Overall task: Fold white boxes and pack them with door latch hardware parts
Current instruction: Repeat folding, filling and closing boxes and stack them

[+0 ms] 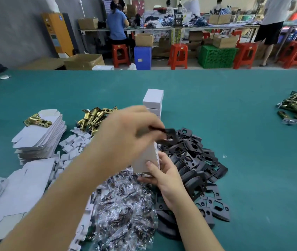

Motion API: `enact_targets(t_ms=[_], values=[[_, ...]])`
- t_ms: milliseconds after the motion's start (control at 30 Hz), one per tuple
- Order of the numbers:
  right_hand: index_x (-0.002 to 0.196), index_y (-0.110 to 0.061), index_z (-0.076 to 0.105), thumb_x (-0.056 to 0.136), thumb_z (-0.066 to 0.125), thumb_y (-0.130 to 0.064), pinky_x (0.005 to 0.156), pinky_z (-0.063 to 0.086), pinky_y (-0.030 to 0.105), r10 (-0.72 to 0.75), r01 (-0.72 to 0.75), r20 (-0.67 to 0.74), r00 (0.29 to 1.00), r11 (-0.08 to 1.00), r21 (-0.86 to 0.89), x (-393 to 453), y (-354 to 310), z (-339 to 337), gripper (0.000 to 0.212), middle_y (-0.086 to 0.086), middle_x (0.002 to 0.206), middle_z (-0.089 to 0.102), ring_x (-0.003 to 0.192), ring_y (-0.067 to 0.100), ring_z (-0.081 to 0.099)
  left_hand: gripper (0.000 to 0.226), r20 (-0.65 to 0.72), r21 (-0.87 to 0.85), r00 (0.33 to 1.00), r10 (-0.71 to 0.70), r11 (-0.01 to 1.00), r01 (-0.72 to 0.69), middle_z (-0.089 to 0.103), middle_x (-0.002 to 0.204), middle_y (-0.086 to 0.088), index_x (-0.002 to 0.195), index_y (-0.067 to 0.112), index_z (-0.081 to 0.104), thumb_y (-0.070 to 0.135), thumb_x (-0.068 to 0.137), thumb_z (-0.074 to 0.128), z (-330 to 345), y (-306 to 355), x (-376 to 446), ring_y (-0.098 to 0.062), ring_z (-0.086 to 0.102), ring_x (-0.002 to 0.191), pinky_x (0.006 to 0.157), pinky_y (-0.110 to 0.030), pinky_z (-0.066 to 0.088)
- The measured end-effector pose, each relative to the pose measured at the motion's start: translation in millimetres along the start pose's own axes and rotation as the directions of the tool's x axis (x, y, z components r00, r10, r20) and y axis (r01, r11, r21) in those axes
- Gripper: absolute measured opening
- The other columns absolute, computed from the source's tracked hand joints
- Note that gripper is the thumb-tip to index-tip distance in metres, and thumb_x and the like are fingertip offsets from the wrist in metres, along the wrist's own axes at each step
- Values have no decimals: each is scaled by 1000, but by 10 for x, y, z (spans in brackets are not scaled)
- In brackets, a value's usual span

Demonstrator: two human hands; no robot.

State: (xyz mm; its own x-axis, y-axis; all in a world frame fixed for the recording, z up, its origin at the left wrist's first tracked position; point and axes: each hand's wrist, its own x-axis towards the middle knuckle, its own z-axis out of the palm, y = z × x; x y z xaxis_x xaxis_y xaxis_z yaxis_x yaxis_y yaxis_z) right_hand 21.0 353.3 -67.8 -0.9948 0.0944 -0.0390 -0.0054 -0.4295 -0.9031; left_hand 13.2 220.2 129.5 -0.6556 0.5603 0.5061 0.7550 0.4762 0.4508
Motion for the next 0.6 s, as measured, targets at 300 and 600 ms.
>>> enact_targets(t_ms=[300,600], values=[[120,-30,69,80,81,-35,80,63,42,13,-13,24,1000,1000,3,-56,-75,42,42,11,120,71,109,33,71,10,-225,195,941,-253,934,298,74,84,1,99,22,80,21,93,72,-115,-473,-79,-26,58,74,69,-42,51],[126,-24,67,91,74,-22,80,63,43,-11,10,44,999,999,38,-73,-112,28,36,14,124,70,114,36,69,14,40,204,923,-382,908,366,70,85,9,99,29,78,24,98,65,110,-516,-9,-13,57,77,74,-33,49]])
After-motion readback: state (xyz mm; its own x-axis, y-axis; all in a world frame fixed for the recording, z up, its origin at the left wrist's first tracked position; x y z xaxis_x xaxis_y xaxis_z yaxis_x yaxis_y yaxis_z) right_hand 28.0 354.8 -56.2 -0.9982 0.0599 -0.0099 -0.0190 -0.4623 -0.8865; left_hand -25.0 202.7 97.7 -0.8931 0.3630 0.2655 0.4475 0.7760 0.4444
